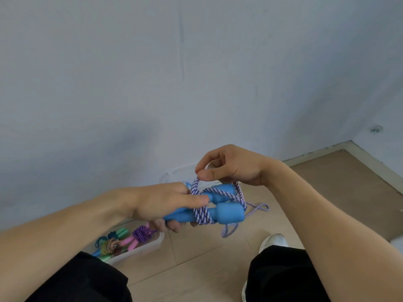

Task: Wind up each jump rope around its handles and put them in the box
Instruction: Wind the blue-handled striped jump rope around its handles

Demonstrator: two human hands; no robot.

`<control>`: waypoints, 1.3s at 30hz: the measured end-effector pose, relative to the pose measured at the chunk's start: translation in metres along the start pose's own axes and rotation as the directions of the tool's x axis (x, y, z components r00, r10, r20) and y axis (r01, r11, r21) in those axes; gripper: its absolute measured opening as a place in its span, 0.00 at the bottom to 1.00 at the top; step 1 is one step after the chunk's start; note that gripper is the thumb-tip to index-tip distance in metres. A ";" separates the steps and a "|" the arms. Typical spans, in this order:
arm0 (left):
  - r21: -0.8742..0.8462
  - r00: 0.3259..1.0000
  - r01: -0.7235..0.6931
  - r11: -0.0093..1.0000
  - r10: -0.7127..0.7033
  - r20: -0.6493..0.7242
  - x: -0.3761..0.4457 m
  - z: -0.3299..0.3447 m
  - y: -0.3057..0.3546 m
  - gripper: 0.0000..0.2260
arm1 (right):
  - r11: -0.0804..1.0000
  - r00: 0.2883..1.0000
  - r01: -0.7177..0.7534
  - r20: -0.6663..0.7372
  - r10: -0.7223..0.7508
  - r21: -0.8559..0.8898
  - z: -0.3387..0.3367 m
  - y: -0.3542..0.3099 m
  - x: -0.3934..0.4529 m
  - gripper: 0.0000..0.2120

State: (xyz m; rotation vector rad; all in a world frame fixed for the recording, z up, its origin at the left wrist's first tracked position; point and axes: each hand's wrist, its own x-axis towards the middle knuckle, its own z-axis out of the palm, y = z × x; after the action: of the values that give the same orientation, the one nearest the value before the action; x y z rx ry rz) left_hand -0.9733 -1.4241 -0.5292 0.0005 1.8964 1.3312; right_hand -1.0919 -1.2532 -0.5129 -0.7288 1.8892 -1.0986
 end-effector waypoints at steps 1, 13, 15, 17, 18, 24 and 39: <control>-0.090 0.999 -0.012 0.996 0.017 0.051 0.000 0.000 0.001 0.26 | 0.998 1.000 0.009 0.013 -0.010 0.068 -0.004 0.004 -0.001 0.08; -0.624 0.973 -0.223 0.749 0.134 -0.187 0.012 -0.023 -0.005 0.31 | 0.983 0.994 0.087 -0.084 -0.074 0.164 0.005 0.028 0.011 0.06; -0.658 0.952 -0.260 0.706 0.073 -0.298 0.015 -0.023 -0.005 0.31 | 0.986 0.990 0.028 -0.141 -0.005 0.164 0.008 0.027 0.013 0.09; -0.653 0.941 -0.222 0.724 -0.016 -0.338 0.018 -0.023 -0.005 0.31 | 1.000 0.966 -0.007 -0.259 0.006 -0.001 0.014 0.022 0.014 0.10; -0.642 0.935 -0.196 0.741 -0.056 -0.350 0.019 -0.023 -0.006 0.30 | 0.993 0.949 -0.012 -0.313 -0.026 -0.120 0.017 0.018 0.015 0.08; -0.604 0.851 -0.218 0.767 -0.154 -0.502 0.025 -0.026 -0.008 0.23 | 0.941 0.963 -0.113 -0.267 0.025 -0.319 0.035 0.007 0.019 0.14; 0.274 0.576 0.075 0.959 0.182 -0.796 0.038 -0.025 0.000 0.25 | 0.972 0.959 -0.139 -0.218 0.180 0.191 0.049 -0.020 -0.002 0.19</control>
State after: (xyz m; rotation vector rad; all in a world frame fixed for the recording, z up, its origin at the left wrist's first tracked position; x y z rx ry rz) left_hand -1.0144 -1.4275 -0.5493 -0.5132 2.8921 1.1651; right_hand -1.0469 -1.2813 -0.5084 -0.3522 1.9772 -1.2703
